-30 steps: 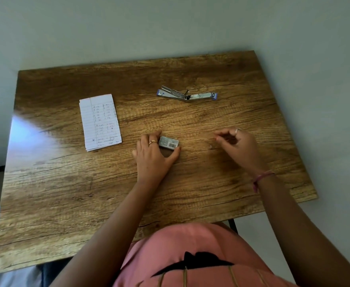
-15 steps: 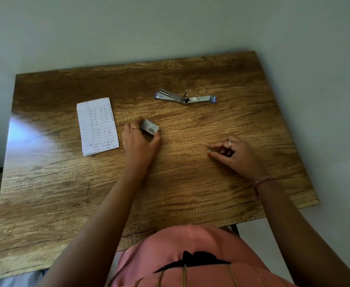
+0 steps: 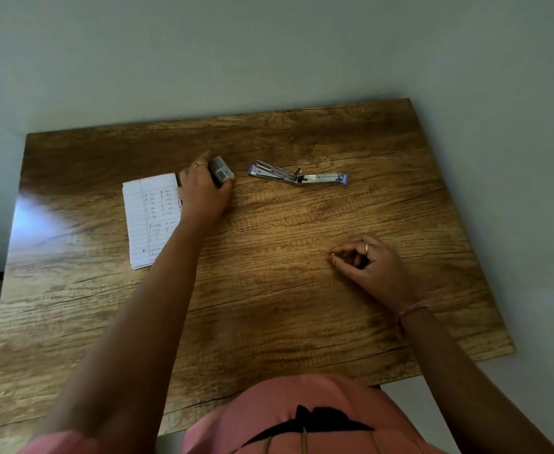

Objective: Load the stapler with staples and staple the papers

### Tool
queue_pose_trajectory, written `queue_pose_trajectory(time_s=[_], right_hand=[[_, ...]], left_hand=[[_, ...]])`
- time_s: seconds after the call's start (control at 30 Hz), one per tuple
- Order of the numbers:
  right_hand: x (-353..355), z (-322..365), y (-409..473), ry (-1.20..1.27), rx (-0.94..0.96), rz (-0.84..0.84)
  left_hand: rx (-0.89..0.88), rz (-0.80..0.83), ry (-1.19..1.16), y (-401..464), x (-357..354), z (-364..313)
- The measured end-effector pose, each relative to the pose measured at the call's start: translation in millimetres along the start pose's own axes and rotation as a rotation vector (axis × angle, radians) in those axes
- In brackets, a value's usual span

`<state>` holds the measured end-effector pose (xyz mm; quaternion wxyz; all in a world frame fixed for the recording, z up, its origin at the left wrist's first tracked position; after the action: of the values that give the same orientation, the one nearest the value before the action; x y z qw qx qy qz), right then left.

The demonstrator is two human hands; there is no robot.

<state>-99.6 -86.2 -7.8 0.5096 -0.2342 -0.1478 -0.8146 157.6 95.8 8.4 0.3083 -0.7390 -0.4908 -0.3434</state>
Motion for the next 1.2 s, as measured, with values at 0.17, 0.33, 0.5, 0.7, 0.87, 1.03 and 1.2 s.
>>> queue_pose_trajectory(time_s=[0.17,0.33,0.5,0.7,0.87,1.03,1.2], right_hand=[[0,0,8,0.071,-0.006,-0.043],[-5,8,21,0.243,-0.098,-0.076],[-12,13,30,0.402,-0.120,-0.126],[-8,14,32,0.507,-0.154,-0.163],[-7,15,35,0.537,-0.193,-0.188],[-4,16,34,0.566,-0.222,-0.220],[-4,17,33,0.609,-0.250,-0.239]], left_hand=[[-0.082,0.010,0.048,-2,4,-4],[-0.307,0.091,0.132,-3,2,-22],[-0.423,0.223,0.314,8,-15,-42],[-0.437,0.197,0.458,20,-19,-52],[-0.497,0.231,0.528,19,-19,-53],[-0.510,0.246,0.192,6,-13,-49],[-0.393,0.193,-0.071,-12,-19,-42]])
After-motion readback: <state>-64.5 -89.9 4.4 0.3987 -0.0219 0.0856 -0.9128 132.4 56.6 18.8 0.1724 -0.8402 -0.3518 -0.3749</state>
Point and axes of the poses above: each hand's wrist, its own y-axis towards the middle knuckle, its own x-axis out of the back of the hand, z = x × y, the point moved 2 cm from there along y, towards the middle knuckle, and after that the axes turned 10 degrees about y, right-handed, at the moved point
